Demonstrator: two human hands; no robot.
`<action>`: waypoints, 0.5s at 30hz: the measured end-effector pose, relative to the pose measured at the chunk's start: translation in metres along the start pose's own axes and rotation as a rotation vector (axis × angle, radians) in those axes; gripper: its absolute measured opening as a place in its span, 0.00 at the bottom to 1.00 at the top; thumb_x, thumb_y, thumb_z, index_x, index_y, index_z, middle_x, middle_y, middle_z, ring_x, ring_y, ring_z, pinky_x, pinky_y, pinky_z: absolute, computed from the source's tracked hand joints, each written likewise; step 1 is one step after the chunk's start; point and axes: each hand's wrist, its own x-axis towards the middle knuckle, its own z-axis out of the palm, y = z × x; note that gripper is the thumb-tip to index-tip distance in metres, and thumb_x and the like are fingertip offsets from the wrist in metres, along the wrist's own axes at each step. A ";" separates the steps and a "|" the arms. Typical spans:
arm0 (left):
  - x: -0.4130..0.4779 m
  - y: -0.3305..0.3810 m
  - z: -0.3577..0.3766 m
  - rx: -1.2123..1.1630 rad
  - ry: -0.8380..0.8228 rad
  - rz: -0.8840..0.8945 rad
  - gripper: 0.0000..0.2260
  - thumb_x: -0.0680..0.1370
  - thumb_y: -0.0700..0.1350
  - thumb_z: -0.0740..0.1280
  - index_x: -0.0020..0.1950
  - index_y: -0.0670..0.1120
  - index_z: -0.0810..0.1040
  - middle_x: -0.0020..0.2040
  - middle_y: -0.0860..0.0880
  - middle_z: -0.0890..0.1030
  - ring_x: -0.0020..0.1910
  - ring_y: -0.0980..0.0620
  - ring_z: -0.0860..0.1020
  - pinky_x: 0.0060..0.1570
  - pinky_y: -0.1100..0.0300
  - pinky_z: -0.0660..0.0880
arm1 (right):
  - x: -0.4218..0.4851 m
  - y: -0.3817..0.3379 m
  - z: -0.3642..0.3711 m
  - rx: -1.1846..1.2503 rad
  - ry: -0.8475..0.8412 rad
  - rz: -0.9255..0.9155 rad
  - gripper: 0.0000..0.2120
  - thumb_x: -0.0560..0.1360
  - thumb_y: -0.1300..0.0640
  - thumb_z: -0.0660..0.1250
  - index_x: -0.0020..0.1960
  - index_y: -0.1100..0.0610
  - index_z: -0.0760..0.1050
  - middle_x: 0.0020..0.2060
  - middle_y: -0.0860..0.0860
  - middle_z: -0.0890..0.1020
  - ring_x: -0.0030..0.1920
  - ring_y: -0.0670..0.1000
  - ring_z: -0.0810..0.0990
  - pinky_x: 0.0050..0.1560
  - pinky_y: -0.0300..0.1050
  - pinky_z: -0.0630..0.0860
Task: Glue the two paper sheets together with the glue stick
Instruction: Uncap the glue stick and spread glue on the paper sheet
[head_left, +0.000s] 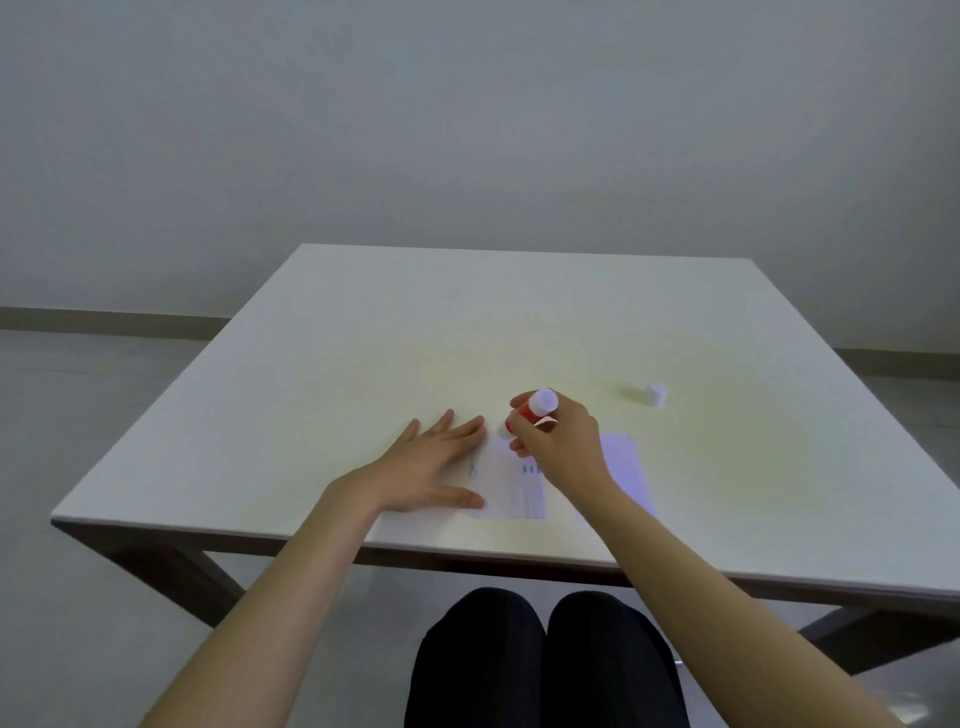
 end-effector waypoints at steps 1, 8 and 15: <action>0.001 -0.001 0.000 0.003 -0.001 0.002 0.40 0.74 0.62 0.64 0.78 0.54 0.45 0.79 0.58 0.44 0.77 0.54 0.39 0.73 0.49 0.37 | 0.000 -0.001 0.005 -0.083 -0.002 -0.038 0.04 0.72 0.59 0.65 0.45 0.57 0.78 0.36 0.54 0.83 0.36 0.53 0.81 0.42 0.44 0.78; 0.003 -0.002 0.001 -0.085 -0.005 0.012 0.38 0.72 0.62 0.66 0.76 0.61 0.50 0.78 0.61 0.47 0.76 0.57 0.37 0.74 0.49 0.36 | -0.019 0.001 0.020 -0.239 -0.132 -0.196 0.03 0.71 0.60 0.64 0.40 0.60 0.75 0.31 0.54 0.79 0.30 0.47 0.70 0.32 0.37 0.66; 0.005 -0.002 -0.001 -0.003 -0.036 0.001 0.41 0.73 0.62 0.65 0.78 0.54 0.45 0.79 0.59 0.43 0.77 0.54 0.37 0.74 0.48 0.36 | -0.010 -0.001 -0.002 -0.130 -0.064 -0.105 0.04 0.73 0.60 0.65 0.46 0.56 0.79 0.36 0.52 0.82 0.40 0.55 0.82 0.44 0.47 0.77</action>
